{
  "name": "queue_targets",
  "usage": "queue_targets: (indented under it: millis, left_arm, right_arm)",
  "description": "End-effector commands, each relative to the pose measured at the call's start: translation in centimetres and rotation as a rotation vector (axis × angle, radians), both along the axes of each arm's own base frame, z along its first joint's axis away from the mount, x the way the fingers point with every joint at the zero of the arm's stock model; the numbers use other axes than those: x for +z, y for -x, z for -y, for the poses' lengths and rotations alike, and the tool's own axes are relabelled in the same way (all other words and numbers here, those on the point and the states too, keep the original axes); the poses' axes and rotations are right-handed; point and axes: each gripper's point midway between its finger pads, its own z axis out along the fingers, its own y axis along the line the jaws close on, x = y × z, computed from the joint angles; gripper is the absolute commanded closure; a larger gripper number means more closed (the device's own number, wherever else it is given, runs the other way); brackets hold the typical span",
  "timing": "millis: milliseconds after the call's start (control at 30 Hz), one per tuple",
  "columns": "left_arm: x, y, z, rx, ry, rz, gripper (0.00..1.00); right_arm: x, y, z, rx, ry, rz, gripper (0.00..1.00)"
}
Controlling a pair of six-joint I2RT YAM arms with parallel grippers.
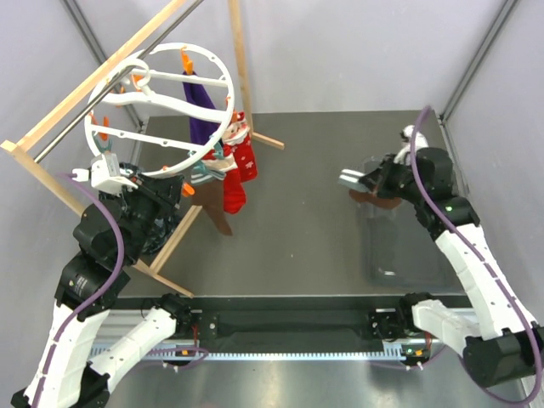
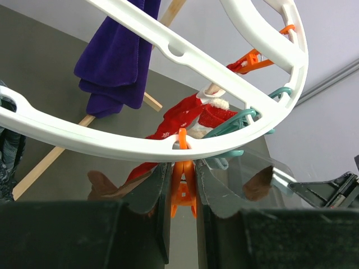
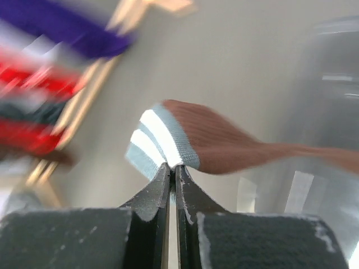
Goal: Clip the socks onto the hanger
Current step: Pick up the sock from the bin, then clamp the sock onto the hanger.
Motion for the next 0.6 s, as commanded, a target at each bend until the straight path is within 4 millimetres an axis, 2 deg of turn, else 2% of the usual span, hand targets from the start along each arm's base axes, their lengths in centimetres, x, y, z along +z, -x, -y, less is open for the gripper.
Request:
queue_targets:
  millis: [0,33,100,133,200,233,267,367,433,467,500,567]
  left_arm:
    - [1.1,0.4,0.1,-0.014,0.023,0.019,1.0]
    - [1.1,0.5,0.1,-0.015,0.026,0.018,1.0]
    - [1.1,0.4,0.2,-0.016,0.031,0.017,1.0]
    - [1.1,0.5,0.2,-0.018,0.033,0.018,1.0]
    - [1.3,0.5,0.2,-0.016,0.039,0.02,1.0]
    - [1.3,0.5,0.2,-0.016,0.042,0.02,1.0]
    - [1.3,0.5,0.2,-0.016,0.047,0.019,1.0]
    - [1.4,0.4,0.3,-0.019,0.055,0.019,1.0]
    - [1.4,0.5,0.4,-0.025,0.059,0.017,1.0]
    - [1.4,0.5,0.4,-0.024,0.062,0.016,1.0]
    - [1.3,0.5,0.4,-0.023,0.062,0.013,1.0]
    - [1.3,0.5,0.4,-0.022,0.068,0.012,1.0]
  right_arm:
    - [4.1,3.9,-8.0,0.369,-0.125,0.054,1.0]
    - [5.2,5.6,-10.5,0.464,-0.146,0.072,1.0]
    - [6.3,7.6,-13.6,0.587,-0.203,0.07,1.0]
    - [7.9,9.4,-16.0,0.684,-0.241,0.11,1.0]
    - [8.8,11.1,-18.6,0.763,-0.293,0.101,1.0]
    - [10.3,11.7,-19.8,0.801,-0.326,0.142,1.0]
    - [10.1,13.1,-21.6,0.857,-0.341,0.119,1.0]
    - [12.2,14.1,-24.5,0.873,-0.419,0.164,1.0]
    - [12.8,14.2,-25.8,0.862,-0.464,0.149,1.0]
    - [13.9,14.7,-26.6,0.882,-0.504,0.171,1.0]
    - [13.6,14.7,-27.6,0.883,-0.534,0.128,1.0]
    - [14.4,15.0,-29.2,0.911,-0.591,0.133,1.0]
